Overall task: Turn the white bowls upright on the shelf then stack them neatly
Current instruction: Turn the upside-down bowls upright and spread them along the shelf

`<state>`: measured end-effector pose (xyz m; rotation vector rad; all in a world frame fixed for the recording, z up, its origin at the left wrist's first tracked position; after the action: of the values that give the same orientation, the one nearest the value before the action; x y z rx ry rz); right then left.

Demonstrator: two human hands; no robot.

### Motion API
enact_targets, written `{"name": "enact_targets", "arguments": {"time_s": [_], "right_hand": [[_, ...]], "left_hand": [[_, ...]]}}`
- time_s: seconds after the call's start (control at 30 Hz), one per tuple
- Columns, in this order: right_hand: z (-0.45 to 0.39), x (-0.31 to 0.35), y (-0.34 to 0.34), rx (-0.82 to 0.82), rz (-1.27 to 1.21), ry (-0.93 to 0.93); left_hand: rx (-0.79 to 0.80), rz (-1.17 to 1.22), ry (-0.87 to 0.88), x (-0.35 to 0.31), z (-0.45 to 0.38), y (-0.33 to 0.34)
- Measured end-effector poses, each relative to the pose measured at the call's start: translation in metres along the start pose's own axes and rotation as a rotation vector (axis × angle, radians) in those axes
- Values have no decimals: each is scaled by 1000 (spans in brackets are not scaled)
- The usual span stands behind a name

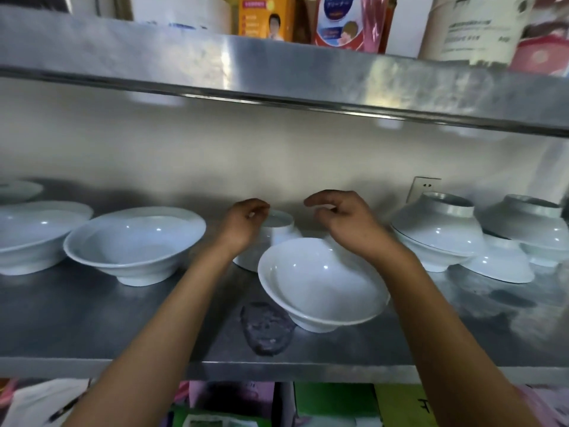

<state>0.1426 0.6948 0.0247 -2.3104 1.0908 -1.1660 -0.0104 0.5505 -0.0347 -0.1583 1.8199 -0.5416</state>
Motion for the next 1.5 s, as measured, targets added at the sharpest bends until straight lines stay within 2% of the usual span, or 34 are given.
{"name": "enact_targets", "arguments": {"time_s": [0.1, 0.23, 0.4, 0.57, 0.7, 0.87, 1.03, 1.23, 1.33, 1.5], "right_hand": [[-29, -4, 1, 100, 55, 16], [-50, -12, 2, 232, 33, 102], [-59, -31, -6, 312, 81, 161], [-59, -44, -12, 426, 41, 168], [-55, -52, -11, 384, -87, 186], [-44, -64, -11, 313, -110, 159], [-41, -67, -10, 192, -223, 141], [-38, -69, -19, 211, -297, 211], [-42, -63, -19, 144, -348, 210], [-49, -51, -20, 126, -245, 191]], "left_hand": [[-43, -85, -83, -2, -13, 16], [-49, -99, -82, -2, -15, 28], [47, -122, -64, 3, -11, 28], [-55, -290, -6, 5, -4, 25], [-66, -312, 16, 8, -7, 28], [-71, -367, 56, 8, -10, 29], [-127, -353, 62, 13, -11, 29], [-219, -320, 51, 15, -9, 25], [-278, -277, 128, 12, -5, 21], [-384, -213, 321, 6, -1, 14]]}}
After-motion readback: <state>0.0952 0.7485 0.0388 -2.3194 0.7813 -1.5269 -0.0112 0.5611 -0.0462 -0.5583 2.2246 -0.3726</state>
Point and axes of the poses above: each hand's wrist, its own z-axis away from the middle knuckle, its own y-axis out of the palm, x = y × z, the point moved 1 cm from there along -z, towards the middle knuckle, and after that the axes turned 15 degrees about -y, right-handed, at the moved point
